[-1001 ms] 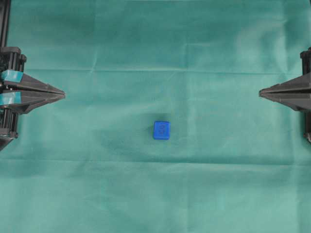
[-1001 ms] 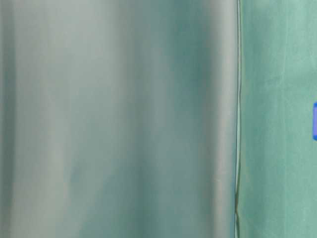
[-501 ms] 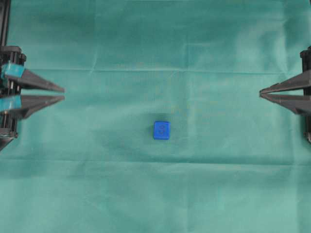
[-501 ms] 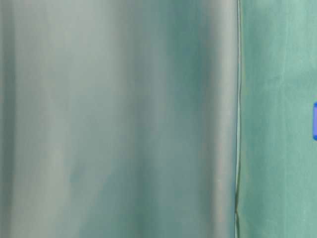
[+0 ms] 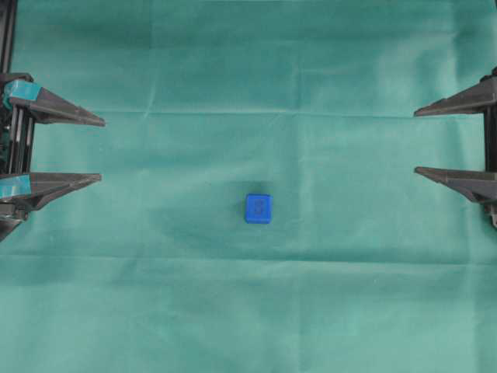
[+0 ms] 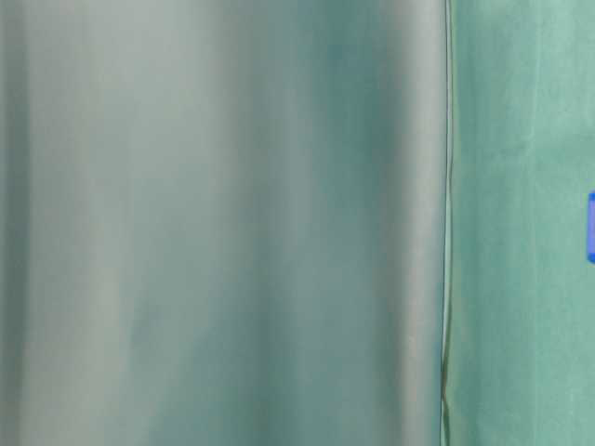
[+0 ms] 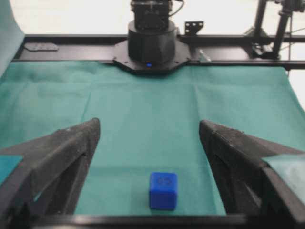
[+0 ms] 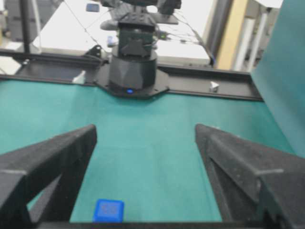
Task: Handover the blue block to the right arm after grasping it with the left arm, then place it in the designated position.
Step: 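Open the left gripper wide at its start position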
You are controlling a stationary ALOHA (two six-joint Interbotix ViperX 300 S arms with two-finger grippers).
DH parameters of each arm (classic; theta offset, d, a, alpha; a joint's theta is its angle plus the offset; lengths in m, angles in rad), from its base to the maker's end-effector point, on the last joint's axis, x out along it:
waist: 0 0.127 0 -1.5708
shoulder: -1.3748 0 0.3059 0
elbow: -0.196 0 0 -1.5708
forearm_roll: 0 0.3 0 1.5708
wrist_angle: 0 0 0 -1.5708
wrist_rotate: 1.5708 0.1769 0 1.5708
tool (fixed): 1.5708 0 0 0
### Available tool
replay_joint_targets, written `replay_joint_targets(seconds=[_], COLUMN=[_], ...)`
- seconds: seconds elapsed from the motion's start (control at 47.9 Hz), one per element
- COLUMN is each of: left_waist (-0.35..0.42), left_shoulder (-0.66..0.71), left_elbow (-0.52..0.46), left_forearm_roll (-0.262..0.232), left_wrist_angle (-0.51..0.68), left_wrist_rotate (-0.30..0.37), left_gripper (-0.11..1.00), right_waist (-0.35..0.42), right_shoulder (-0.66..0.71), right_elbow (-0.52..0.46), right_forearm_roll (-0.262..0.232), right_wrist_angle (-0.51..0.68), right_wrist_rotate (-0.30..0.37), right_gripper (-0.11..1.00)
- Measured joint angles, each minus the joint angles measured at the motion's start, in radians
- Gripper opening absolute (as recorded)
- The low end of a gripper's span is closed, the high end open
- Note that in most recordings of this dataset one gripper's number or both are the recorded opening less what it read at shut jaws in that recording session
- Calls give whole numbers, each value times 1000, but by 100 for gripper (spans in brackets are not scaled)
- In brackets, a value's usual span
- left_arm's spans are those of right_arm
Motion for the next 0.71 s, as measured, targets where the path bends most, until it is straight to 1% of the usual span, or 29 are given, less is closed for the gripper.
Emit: replay_joint_targets(seconds=[0.313,0.709], left_waist=[6,8], left_shoulder=[9,78], left_elbow=[-5,-41], left_forearm_roll=[-2,-2], left_wrist_angle=[-8,-37], left_wrist_rotate=[0,0], left_gripper=[100,100], right_waist=[0,0], right_shoulder=[-2,0], right_elbow=[-2,-3], right_forearm_roll=[0,0], right_wrist_angle=[6,6], right_wrist_rotate=[0,0], right_gripper=[95,95])
